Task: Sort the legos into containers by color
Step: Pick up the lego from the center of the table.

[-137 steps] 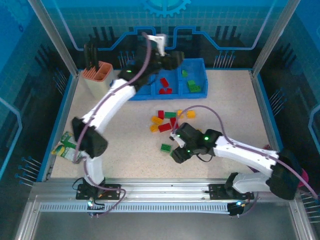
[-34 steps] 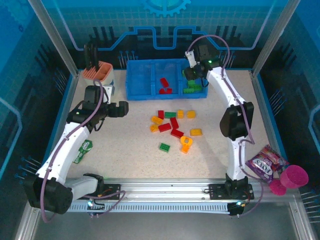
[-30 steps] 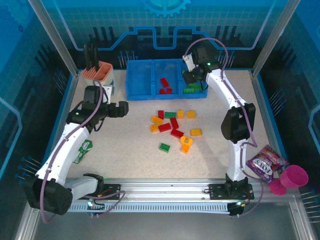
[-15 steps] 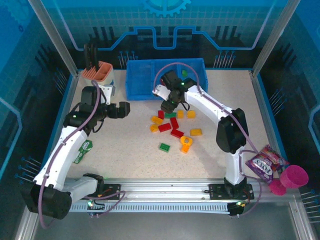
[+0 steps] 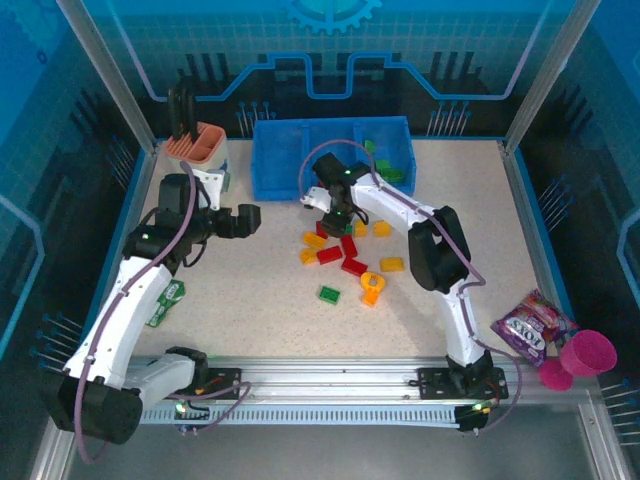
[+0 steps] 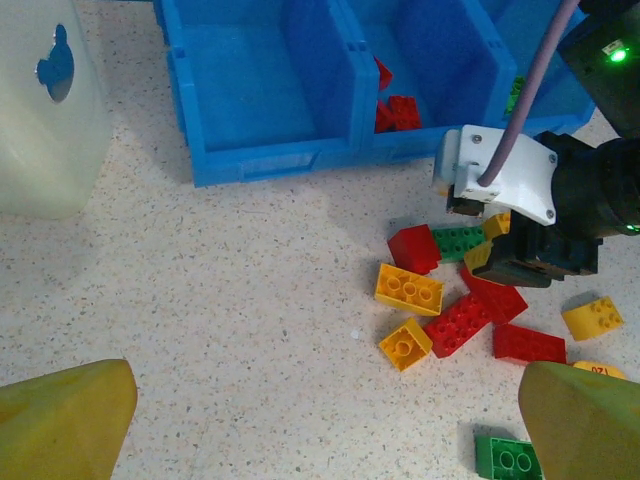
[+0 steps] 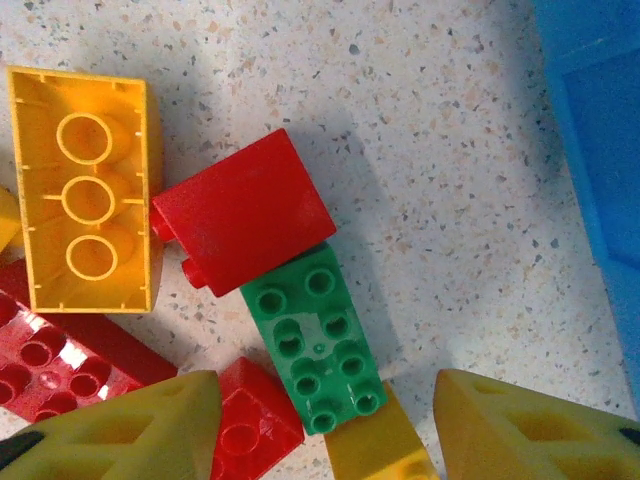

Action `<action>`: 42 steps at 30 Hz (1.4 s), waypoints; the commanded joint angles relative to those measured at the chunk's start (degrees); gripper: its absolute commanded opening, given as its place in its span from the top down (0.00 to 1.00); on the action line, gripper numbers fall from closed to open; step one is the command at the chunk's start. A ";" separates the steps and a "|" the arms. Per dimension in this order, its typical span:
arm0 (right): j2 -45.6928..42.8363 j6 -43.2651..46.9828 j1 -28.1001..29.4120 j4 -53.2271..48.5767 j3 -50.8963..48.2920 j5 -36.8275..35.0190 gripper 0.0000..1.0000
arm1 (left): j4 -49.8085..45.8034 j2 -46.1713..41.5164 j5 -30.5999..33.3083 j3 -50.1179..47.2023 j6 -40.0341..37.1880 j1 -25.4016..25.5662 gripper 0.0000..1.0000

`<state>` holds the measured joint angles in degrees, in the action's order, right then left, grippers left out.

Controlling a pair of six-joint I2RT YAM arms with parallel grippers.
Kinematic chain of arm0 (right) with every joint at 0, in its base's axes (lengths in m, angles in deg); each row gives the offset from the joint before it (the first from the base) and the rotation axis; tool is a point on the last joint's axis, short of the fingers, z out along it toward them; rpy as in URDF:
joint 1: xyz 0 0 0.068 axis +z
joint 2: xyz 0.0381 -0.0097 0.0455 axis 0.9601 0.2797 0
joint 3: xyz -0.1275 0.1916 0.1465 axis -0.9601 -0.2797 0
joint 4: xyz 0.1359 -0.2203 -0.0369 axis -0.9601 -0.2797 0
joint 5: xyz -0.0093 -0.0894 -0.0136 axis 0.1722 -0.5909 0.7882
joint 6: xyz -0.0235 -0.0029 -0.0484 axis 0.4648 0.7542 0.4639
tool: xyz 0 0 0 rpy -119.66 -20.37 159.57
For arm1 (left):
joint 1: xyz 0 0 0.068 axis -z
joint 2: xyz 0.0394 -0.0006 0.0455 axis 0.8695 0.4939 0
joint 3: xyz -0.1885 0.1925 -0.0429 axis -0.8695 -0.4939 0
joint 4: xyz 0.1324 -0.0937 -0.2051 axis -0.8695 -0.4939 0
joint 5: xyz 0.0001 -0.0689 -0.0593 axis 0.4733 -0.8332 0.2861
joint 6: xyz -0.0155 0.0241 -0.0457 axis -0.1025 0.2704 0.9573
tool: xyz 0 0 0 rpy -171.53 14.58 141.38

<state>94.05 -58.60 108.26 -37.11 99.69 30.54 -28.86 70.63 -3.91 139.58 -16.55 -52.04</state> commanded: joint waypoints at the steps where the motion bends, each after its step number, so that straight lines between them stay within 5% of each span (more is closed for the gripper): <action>1: 2.51 1.54 0.77 -2.08 2.75 -0.27 0.40 | -0.32 -0.22 -1.11 0.62 -0.10 -0.54 0.01; 18: 12.12 0.93 -2.04 -6.17 9.96 2.21 0.40 | -0.87 1.56 -0.48 1.03 -0.94 -0.54 0.01; 27: 12.76 -0.19 -2.96 -7.15 7.81 4.12 0.67 | -0.91 2.10 -0.79 1.20 -0.91 -0.54 0.01; 30: 11.95 -0.90 -3.02 -7.10 6.40 4.53 0.76 | -0.85 2.23 -0.75 1.20 -0.91 -0.54 0.01; 42: -6.30 -16.01 -8.12 -4.14 0.15 4.36 0.75 | -0.65 3.34 -1.06 1.06 -0.98 -0.54 0.01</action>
<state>96.02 -67.38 102.75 -40.93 99.28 35.11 -29.01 73.32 -3.96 139.58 -16.73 -52.04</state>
